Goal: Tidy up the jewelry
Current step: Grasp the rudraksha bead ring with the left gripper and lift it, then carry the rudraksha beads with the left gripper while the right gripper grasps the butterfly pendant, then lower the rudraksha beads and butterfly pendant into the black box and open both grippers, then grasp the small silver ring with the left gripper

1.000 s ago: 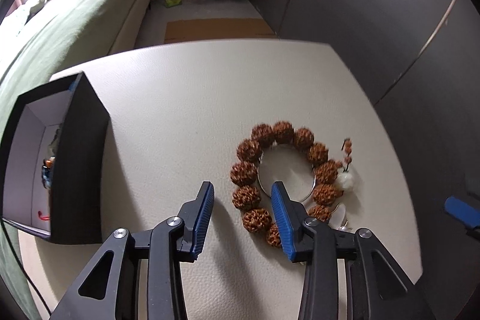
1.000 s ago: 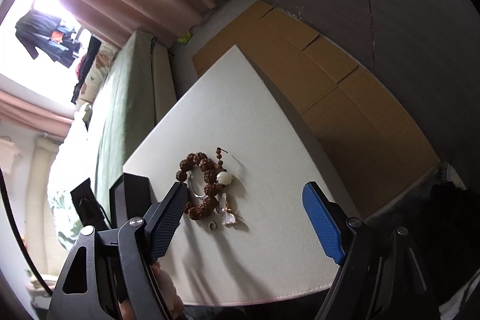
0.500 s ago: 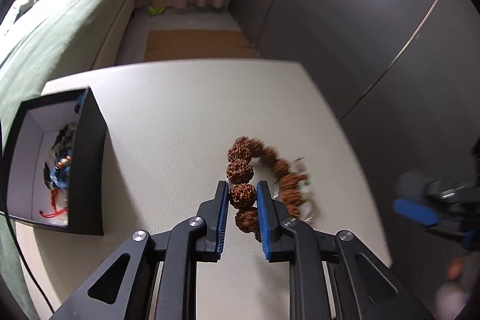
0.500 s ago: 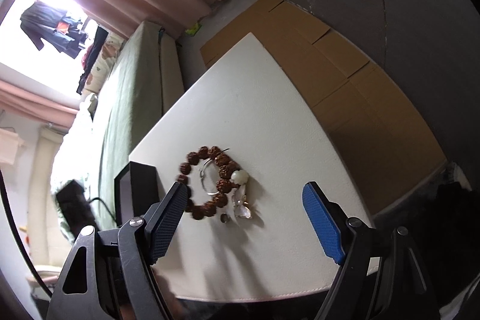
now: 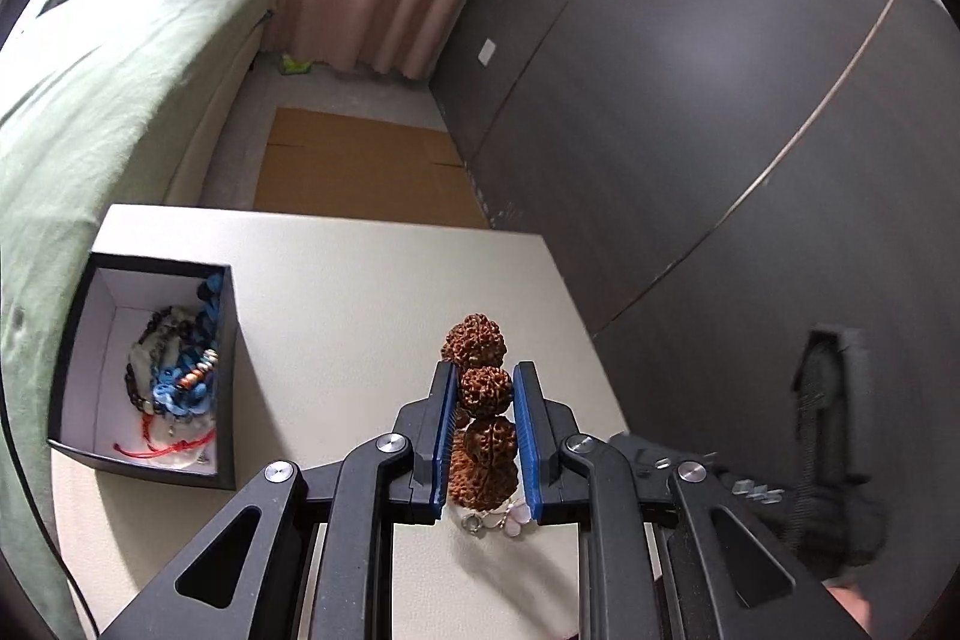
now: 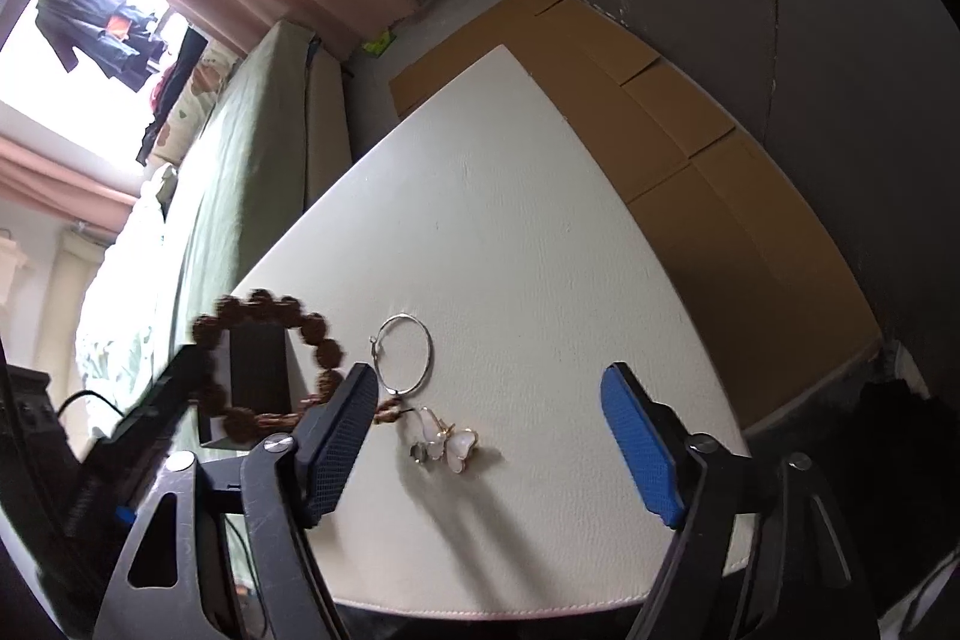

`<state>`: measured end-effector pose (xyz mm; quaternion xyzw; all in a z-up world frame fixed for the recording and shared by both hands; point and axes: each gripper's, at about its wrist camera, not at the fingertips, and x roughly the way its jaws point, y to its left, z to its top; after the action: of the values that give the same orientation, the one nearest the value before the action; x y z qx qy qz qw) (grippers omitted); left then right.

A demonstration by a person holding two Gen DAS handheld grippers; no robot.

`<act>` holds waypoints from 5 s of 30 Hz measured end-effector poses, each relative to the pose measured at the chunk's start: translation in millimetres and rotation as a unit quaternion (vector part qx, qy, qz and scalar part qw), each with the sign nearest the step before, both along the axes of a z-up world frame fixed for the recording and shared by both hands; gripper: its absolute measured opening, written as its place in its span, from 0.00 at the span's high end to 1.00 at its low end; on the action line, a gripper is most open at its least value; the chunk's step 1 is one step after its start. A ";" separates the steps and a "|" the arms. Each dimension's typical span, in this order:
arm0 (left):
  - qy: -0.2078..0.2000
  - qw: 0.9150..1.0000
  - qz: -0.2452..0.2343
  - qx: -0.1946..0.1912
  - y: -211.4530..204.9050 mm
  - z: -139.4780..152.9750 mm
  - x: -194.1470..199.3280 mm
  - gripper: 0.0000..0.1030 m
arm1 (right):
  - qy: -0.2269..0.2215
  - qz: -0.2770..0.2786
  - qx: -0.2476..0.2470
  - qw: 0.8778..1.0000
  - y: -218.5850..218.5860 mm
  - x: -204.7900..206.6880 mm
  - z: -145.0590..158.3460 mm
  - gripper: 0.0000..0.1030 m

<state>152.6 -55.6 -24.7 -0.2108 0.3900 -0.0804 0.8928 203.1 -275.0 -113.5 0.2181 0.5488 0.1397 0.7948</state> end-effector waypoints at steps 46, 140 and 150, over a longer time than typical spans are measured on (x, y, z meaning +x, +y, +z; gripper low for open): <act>-0.037 0.996 0.078 -0.005 78.0 31.9 -54.3 0.81 | -0.037 0.153 -0.116 0.981 74.4 -29.1 -4.0 0.95; 0.014 0.998 0.062 -0.026 48.1 -13.7 -27.6 0.15 | -0.169 0.015 0.033 0.985 24.0 -37.5 70.4 0.00; 0.031 0.999 0.005 0.017 6.6 -26.5 -20.9 0.15 | -0.162 0.040 0.011 0.986 5.0 -51.1 71.6 0.00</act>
<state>131.7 -49.0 -51.3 -0.1999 0.4175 -0.0632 0.8842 152.0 -270.0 -41.9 0.1790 0.4200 0.2104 0.8645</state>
